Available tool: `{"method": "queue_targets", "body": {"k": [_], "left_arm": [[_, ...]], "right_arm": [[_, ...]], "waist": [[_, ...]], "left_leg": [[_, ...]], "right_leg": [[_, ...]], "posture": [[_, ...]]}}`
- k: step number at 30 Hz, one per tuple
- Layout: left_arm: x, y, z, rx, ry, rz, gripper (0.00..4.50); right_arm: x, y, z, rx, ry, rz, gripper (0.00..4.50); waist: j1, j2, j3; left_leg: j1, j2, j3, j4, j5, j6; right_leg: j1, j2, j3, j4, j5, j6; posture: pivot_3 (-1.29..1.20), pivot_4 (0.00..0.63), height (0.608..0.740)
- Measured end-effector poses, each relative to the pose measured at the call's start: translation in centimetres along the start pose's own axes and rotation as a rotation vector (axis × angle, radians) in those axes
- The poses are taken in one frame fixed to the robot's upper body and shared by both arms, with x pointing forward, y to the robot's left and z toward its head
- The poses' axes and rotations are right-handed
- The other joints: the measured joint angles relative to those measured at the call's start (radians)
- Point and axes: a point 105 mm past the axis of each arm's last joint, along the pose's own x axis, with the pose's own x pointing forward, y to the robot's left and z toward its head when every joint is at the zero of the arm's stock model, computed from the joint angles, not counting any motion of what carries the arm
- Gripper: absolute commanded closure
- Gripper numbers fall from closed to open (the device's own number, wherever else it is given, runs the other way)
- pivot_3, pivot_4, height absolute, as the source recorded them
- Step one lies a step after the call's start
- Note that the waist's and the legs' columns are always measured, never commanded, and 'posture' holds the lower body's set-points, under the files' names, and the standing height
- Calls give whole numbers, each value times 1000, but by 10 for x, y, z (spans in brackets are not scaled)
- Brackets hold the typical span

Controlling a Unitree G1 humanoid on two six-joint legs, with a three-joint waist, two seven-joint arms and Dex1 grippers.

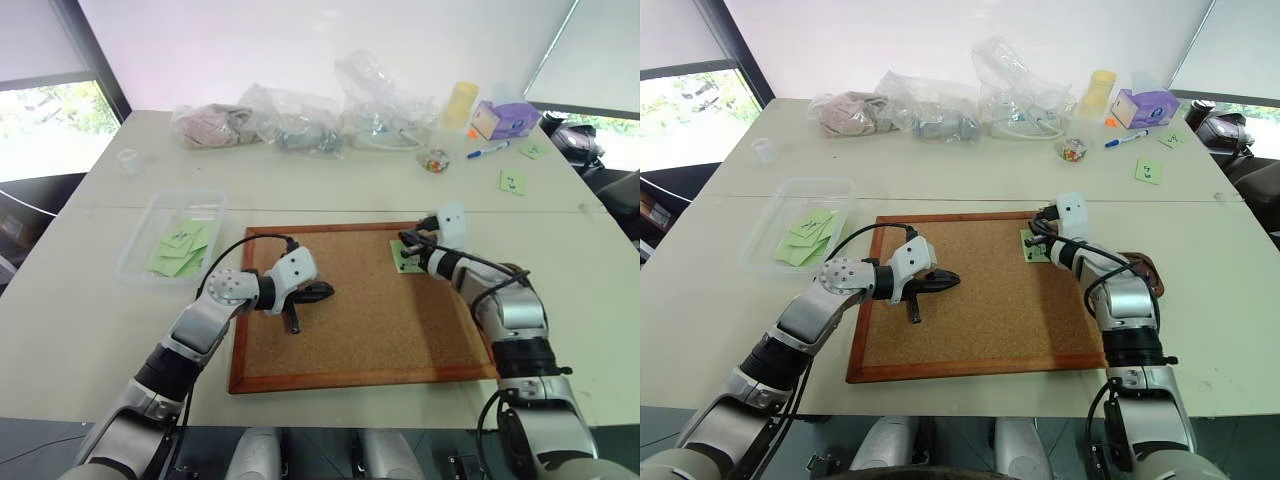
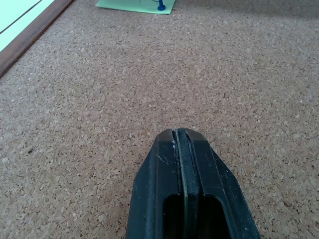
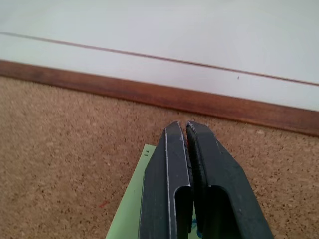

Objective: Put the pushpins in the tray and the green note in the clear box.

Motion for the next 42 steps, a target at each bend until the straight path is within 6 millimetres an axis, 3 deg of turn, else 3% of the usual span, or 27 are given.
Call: {"method": "queue_targets", "body": {"k": [4,12,17,21,25,29,42], "left_arm": [[1,-2,0,-3,-1,-10,4500],[0,-2,-2,-9,-1,-10,4500],[1,-3,0,-3,-3,-13,4500],[-1,-1,-2,5,6,-10,4500],[-1,0,-3,9,8,-12,4500],[2,2,-1,14,3,-21,4500],[4,1,-1,14,-4,-24,4500]], "right_arm": [[-3,-1,17,-19,-84,-14,4451],[-10,-10,20,3,-123,-67,4451],[-49,-37,30,-25,-189,-236,4451],[-89,-56,6,-17,-128,-393,4451],[-110,-61,-16,3,-45,-469,4451],[-115,-61,-31,30,24,-495,4451],[-128,-68,-43,33,99,-612,4451]], "waist": [[0,0,0],[0,0,0],[3,0,0],[0,1,-1],[-1,3,-2],[1,3,-2],[5,3,-2]], "left_leg": [[0,0,0,0,0,0],[0,0,0,0,0,0],[0,0,-1,0,0,0],[1,1,0,-1,0,0],[3,1,0,-1,0,0],[3,0,0,0,0,0],[3,0,0,0,0,0]], "right_leg": [[0,0,0,0,0,0],[0,0,0,0,0,0],[0,-1,0,0,0,0],[1,0,0,0,0,0],[2,0,0,0,0,-1],[2,0,1,0,-1,-1],[3,0,1,-1,-2,-3]], "posture": [[0,150,737],[0,150,737],[0,150,737],[0,150,737],[0,150,737],[0,150,737],[0,150,737]]}}
